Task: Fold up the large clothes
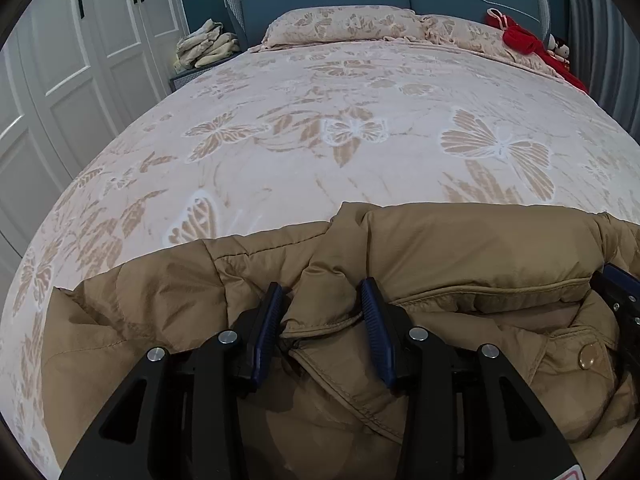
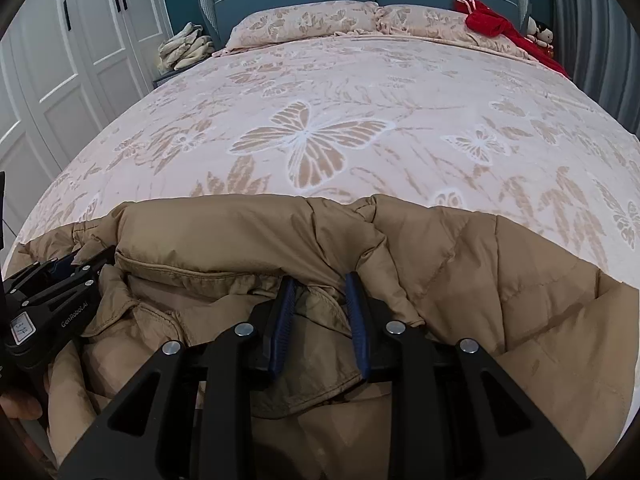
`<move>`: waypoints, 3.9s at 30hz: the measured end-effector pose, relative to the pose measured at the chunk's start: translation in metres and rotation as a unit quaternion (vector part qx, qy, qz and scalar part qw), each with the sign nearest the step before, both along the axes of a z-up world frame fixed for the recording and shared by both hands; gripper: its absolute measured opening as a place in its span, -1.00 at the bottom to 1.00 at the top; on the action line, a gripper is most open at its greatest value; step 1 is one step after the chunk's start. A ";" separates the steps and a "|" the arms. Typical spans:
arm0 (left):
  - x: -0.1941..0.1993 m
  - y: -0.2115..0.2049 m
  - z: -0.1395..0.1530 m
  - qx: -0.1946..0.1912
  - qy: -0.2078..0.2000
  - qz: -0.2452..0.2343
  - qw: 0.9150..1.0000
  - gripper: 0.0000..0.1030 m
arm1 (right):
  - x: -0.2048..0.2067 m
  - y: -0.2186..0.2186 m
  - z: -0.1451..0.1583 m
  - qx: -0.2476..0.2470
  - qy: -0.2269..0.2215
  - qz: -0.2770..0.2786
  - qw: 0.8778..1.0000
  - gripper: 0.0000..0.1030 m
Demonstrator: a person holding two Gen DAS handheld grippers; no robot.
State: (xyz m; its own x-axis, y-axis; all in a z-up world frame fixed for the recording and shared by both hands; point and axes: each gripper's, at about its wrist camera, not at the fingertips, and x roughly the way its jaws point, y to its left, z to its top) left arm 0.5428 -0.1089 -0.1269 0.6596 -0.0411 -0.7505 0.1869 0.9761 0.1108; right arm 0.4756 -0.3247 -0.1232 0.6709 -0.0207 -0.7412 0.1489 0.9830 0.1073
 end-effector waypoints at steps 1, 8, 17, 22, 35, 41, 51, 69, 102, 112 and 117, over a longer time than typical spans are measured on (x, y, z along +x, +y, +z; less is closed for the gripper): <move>0.000 0.000 0.000 0.001 -0.001 0.000 1.000 -0.20 | 0.000 0.000 0.000 -0.002 -0.001 0.000 1.000 -0.52; -0.019 0.012 0.030 -0.002 0.011 0.007 1.000 0.00 | -0.015 -0.008 0.021 0.026 0.018 -0.002 0.999 -0.49; -0.203 0.147 0.094 -0.104 0.069 0.004 0.992 0.42 | -0.270 -0.048 0.104 0.060 0.012 -0.016 0.998 0.32; -0.296 0.229 0.069 -0.136 0.146 0.061 0.978 0.43 | -0.421 -0.084 0.091 0.105 0.059 -0.092 0.988 0.42; -0.382 0.254 0.035 -0.219 0.197 0.080 0.952 -0.32 | -0.493 -0.050 0.028 0.255 0.090 -0.117 0.956 0.14; -0.398 0.254 0.071 -0.233 0.167 0.053 0.957 -0.98 | -0.504 -0.047 0.053 0.237 0.072 -0.105 0.963 -0.96; -0.496 0.300 0.217 -0.263 0.074 -0.009 0.962 -1.00 | -0.597 -0.032 0.203 0.170 -0.021 -0.003 0.985 -0.98; -0.263 0.214 0.180 -0.131 0.033 0.065 0.989 -0.98 | -0.343 -0.067 0.185 0.123 -0.083 -0.097 0.984 -0.98; -0.273 0.234 0.196 -0.029 -0.095 0.100 0.990 0.50 | -0.332 -0.056 0.154 0.045 -0.048 -0.126 0.990 0.14; -0.283 0.083 0.156 -0.063 -0.013 -0.020 0.998 -0.14 | -0.294 0.093 0.155 0.028 -0.059 0.025 0.998 -0.71; -0.271 0.050 0.091 -0.049 0.038 -0.012 0.998 -0.25 | -0.264 0.122 0.109 0.009 -0.019 0.047 0.999 -0.74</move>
